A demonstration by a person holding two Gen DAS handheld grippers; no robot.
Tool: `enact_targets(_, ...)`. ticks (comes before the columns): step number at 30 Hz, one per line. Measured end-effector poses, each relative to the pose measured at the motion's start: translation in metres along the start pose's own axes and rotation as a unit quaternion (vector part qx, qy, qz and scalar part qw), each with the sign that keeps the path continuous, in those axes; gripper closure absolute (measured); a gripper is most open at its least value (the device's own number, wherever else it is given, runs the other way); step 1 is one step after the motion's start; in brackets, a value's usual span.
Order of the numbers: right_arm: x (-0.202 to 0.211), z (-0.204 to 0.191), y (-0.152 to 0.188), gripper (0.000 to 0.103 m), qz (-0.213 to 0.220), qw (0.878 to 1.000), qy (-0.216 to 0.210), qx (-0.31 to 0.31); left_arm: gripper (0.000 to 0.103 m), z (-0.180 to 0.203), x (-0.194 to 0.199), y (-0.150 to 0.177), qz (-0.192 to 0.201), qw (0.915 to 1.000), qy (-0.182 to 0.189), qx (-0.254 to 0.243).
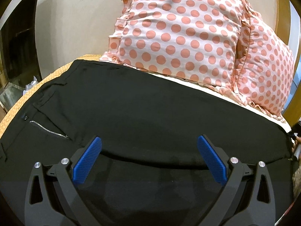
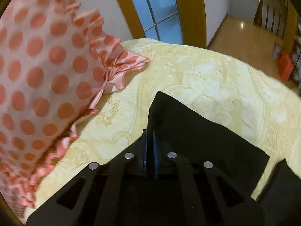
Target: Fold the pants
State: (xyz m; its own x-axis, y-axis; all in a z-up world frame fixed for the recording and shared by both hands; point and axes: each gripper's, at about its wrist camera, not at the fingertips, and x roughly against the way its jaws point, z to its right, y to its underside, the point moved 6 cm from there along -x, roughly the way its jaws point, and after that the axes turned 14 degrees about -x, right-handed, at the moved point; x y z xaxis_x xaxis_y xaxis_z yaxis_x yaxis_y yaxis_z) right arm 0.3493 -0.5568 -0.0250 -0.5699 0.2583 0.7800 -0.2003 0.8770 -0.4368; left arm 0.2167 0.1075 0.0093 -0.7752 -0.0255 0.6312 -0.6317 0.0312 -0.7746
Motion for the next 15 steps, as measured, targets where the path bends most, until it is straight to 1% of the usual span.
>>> enact_targets(2, 0.023, 0.003, -0.001, 0.099, 0.012, 0.999, -0.046, -0.002, 0.002, -0.002, -0.001, 0.000, -0.002, 1.0000, 0.001, 0.005)
enact_targets(3, 0.043, 0.005, 0.001, 0.099, 0.019, 0.997, -0.080, -0.002, 0.002, -0.003, -0.001, 0.001, -0.002, 1.0000, 0.002, 0.007)
enact_targets(5, 0.072, 0.013, 0.005, 0.099, 0.029, 0.991, -0.129, -0.004, 0.002, -0.004, 0.000, 0.001, -0.002, 0.9999, 0.001, 0.011)
enact_targets(6, 0.095, 0.022, 0.011, 0.099, 0.033, 0.986, -0.164, -0.004, 0.002, -0.004, 0.000, 0.001, 0.000, 0.9999, 0.000, 0.013)
enact_targets(7, 0.108, 0.027, 0.013, 0.099, 0.034, 0.983, -0.181, -0.003, 0.002, -0.005, 0.001, 0.001, 0.000, 0.9999, 0.000, 0.015)
enact_targets(9, 0.144, 0.049, 0.027, 0.099, 0.035, 0.975, -0.220, -0.005, 0.002, -0.006, 0.001, 0.001, 0.001, 0.9999, -0.002, 0.016)
enact_targets(11, 0.167, 0.082, 0.041, 0.099, 0.035, 0.970, -0.238, -0.015, 0.002, -0.007, 0.001, 0.002, 0.002, 0.9998, -0.003, 0.017)
enact_targets(14, 0.167, 0.120, 0.057, 0.099, 0.016, 0.972, -0.230, -0.042, 0.002, -0.007, 0.002, 0.001, 0.004, 0.9999, -0.004, 0.016)
enact_targets(15, 0.158, 0.134, 0.062, 0.099, 0.001, 0.974, -0.220, -0.057, 0.002, -0.007, 0.002, 0.001, 0.004, 0.9999, -0.005, 0.016)
